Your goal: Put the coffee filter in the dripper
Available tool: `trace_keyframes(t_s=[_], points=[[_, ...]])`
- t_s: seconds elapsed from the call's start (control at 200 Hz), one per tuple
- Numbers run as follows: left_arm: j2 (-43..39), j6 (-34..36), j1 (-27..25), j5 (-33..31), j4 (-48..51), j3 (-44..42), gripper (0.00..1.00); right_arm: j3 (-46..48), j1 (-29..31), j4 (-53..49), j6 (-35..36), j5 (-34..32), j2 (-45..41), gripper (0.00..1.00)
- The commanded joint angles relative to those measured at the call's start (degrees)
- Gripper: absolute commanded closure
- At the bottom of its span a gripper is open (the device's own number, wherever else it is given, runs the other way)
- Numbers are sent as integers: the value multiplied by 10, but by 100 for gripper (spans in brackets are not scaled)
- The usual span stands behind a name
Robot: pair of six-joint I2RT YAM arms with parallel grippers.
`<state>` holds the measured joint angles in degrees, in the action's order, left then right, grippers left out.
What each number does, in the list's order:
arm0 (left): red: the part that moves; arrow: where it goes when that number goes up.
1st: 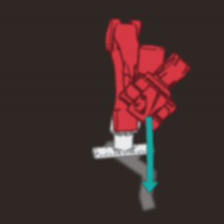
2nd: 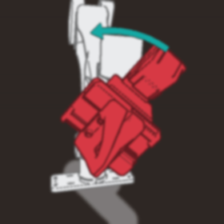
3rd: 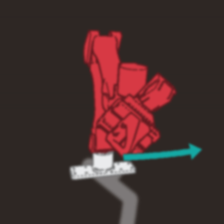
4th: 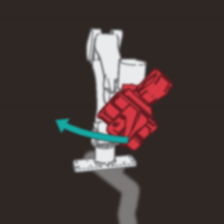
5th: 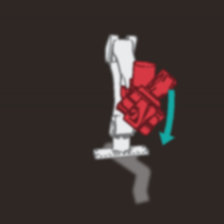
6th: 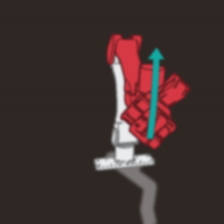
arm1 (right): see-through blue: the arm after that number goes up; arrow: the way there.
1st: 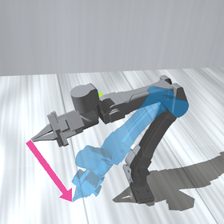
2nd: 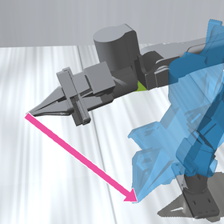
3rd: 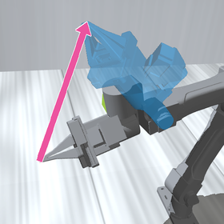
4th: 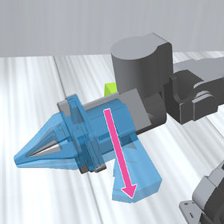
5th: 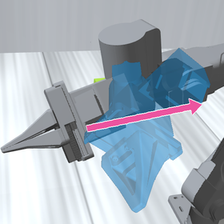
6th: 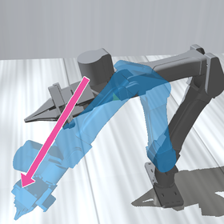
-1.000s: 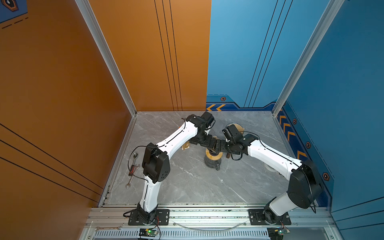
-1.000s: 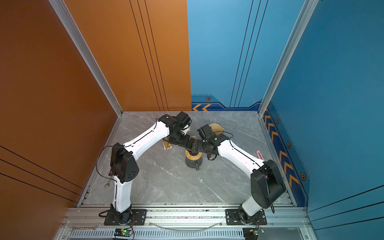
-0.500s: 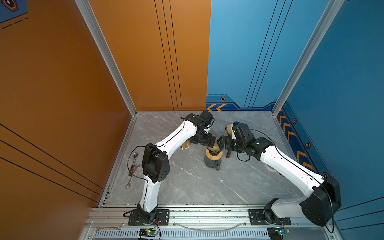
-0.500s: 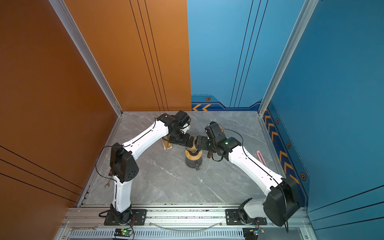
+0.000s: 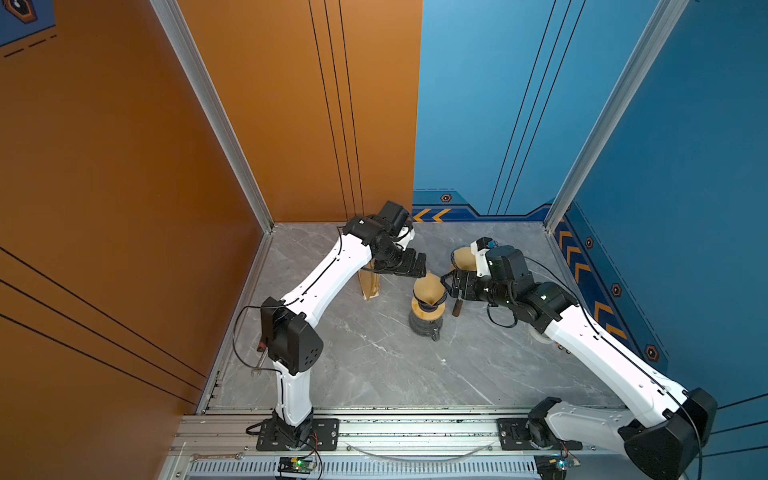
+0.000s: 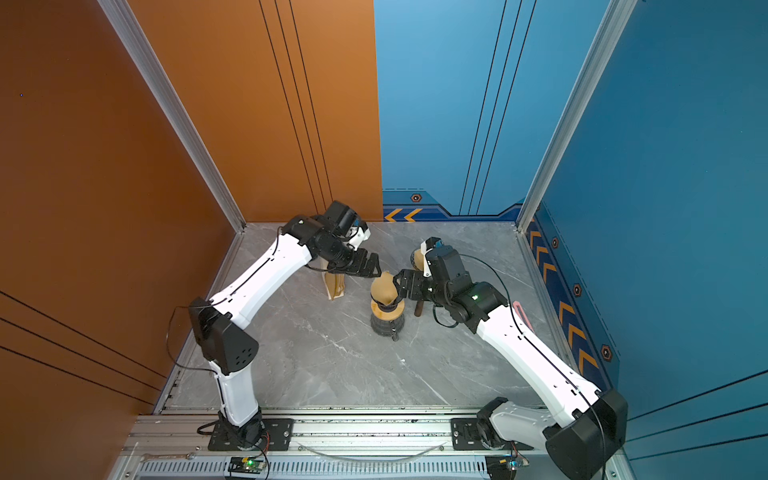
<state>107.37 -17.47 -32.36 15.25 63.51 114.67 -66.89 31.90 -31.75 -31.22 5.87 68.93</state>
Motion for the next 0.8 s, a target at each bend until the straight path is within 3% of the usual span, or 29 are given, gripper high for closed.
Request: trace_keyframes(t_s=[0.0,0.165,0.396,0.551,0.796], points=[[-70,39,15,45,-39,-43,2,-42,6,-31,9,14,14,24],[-189,64,52,141,-179,-191,2,-117,28,-102,16,-39,67,50],[-308,38,97,191,-353,-359,2,-224,65,-192,44,-83,157,68],[-363,-39,122,203,-501,-471,2,-283,79,-247,63,-97,217,75],[-382,-47,129,209,-509,-479,2,-330,117,-297,70,-139,281,86]])
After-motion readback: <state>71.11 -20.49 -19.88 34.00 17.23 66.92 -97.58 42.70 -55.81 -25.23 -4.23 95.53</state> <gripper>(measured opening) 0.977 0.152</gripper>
